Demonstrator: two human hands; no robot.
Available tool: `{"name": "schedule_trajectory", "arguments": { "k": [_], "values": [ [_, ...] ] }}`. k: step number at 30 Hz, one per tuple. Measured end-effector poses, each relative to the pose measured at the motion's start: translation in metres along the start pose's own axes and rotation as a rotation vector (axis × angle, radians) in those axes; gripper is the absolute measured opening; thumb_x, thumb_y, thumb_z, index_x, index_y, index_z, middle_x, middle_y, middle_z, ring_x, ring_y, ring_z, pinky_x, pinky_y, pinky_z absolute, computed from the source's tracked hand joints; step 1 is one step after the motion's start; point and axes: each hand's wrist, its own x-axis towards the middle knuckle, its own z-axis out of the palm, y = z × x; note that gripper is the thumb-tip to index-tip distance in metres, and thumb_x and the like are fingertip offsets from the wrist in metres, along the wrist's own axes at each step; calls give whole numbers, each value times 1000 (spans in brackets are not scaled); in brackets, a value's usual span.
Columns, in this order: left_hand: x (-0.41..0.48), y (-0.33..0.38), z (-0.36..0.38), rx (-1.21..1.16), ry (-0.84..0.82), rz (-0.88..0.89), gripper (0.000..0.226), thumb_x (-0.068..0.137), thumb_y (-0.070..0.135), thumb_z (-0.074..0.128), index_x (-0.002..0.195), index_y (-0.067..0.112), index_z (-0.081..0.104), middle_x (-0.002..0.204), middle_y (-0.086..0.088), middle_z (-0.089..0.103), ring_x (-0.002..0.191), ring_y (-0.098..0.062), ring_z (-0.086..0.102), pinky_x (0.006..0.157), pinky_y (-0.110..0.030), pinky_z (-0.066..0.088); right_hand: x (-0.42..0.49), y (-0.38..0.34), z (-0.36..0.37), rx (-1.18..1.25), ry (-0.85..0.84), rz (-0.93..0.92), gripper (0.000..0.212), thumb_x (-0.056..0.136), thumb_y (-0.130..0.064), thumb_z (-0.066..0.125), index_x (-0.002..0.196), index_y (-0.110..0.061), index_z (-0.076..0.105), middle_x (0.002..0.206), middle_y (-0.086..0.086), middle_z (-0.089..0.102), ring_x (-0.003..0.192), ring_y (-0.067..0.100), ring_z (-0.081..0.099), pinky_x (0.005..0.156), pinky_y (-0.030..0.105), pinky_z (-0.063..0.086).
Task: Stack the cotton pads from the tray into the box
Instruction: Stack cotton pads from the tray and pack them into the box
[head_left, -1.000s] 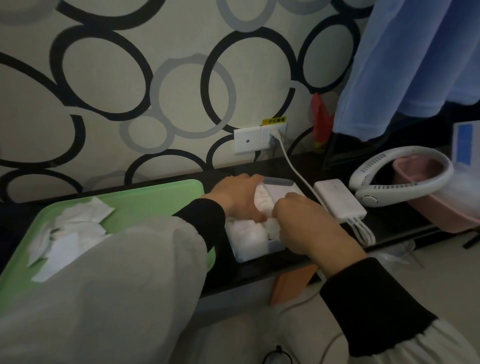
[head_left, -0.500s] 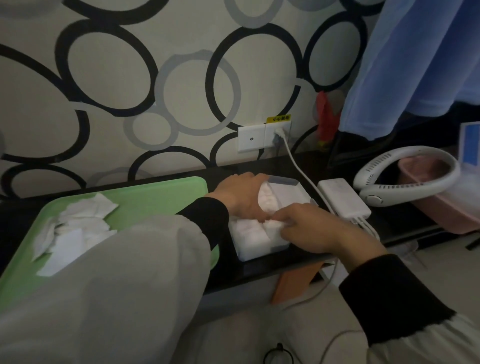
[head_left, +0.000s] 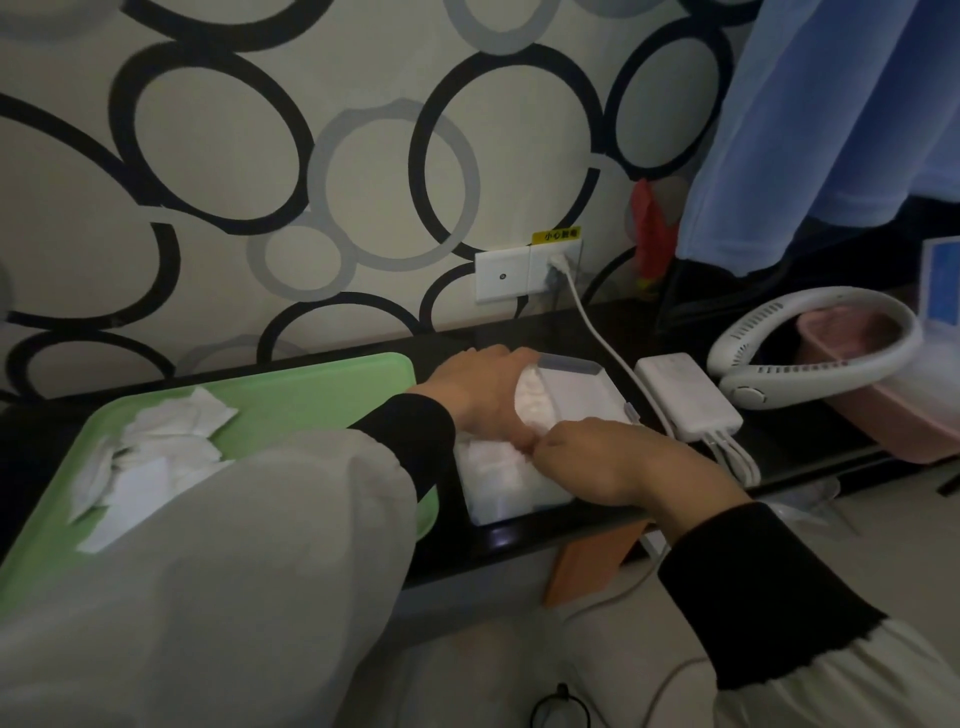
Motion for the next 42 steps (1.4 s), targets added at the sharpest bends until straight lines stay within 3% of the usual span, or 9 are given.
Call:
{"name": "schedule_trajectory", "arguments": {
  "k": [7, 12, 15, 17, 19, 22, 27, 32, 42],
  "values": [
    [4, -8, 7, -7, 7, 22, 113, 59, 68, 77, 153, 38, 22, 150, 0, 40, 139, -29, 38, 117, -51, 28, 3, 13, 5, 60, 340, -87, 21, 91, -31, 59, 95, -44, 74, 106, -8, 69, 96, 18, 62, 84, 40, 55],
    [-10, -8, 2, -23, 12, 54, 108, 72, 68, 72, 157, 30, 18, 164, -6, 19, 153, -26, 10, 124, -48, 0, 7, 13, 9, 46, 323, -70, 15, 89, -31, 63, 88, -43, 73, 103, -11, 67, 95, 16, 62, 85, 38, 55],
    [-33, -6, -2, -140, 223, 91, 79, 80, 61, 68, 147, 32, 39, 156, -1, 36, 147, -23, 27, 121, -44, 21, 10, 15, 9, 46, 357, -70, 12, 88, -33, 63, 87, -43, 69, 101, -13, 66, 95, 14, 61, 84, 38, 54],
    [-53, -9, 2, -164, 413, 105, 46, 79, 55, 70, 119, 37, 56, 124, 8, 55, 118, -14, 49, 98, -34, 43, 10, 16, 9, 27, 382, -66, 11, 90, -32, 61, 90, -41, 68, 102, -12, 65, 95, 15, 61, 84, 39, 54],
    [-72, -10, 10, -137, 437, 111, 26, 77, 55, 71, 94, 38, 59, 97, 13, 56, 94, -11, 53, 79, -30, 44, 10, 15, 8, 10, 379, -69, 13, 91, -32, 59, 94, -40, 69, 103, -13, 64, 95, 15, 60, 84, 39, 54],
    [-88, -10, 24, -75, 380, 124, 29, 75, 61, 70, 82, 34, 64, 81, 13, 56, 78, -10, 54, 72, -31, 44, 6, 13, 5, 38, 327, -77, 20, 89, -36, 57, 104, -41, 69, 105, -16, 65, 98, 12, 59, 87, 38, 53],
    [-98, -11, 32, -81, 340, 94, 28, 81, 61, 67, 92, 36, 65, 82, 14, 63, 75, -8, 56, 70, -29, 46, 0, 12, 5, 43, 238, -60, 32, 86, -36, 60, 117, -41, 65, 119, -18, 61, 109, 10, 56, 95, 37, 49],
    [-103, -14, 28, -126, 264, 54, 15, 84, 47, 72, 92, 34, 69, 80, 17, 63, 75, -6, 56, 67, -27, 47, 3, 11, 10, -18, 351, -21, 17, 90, -38, 63, 105, -41, 70, 109, -15, 67, 100, 12, 60, 89, 38, 54],
    [-113, -19, 25, -230, 356, 59, 10, 87, 34, 70, 92, 30, 77, 85, 15, 62, 72, -4, 52, 67, -23, 42, 0, -13, 3, -19, 429, -84, 17, 93, -32, 56, 96, -35, 72, 96, -12, 68, 91, 13, 62, 82, 40, 56]
  ]
}}
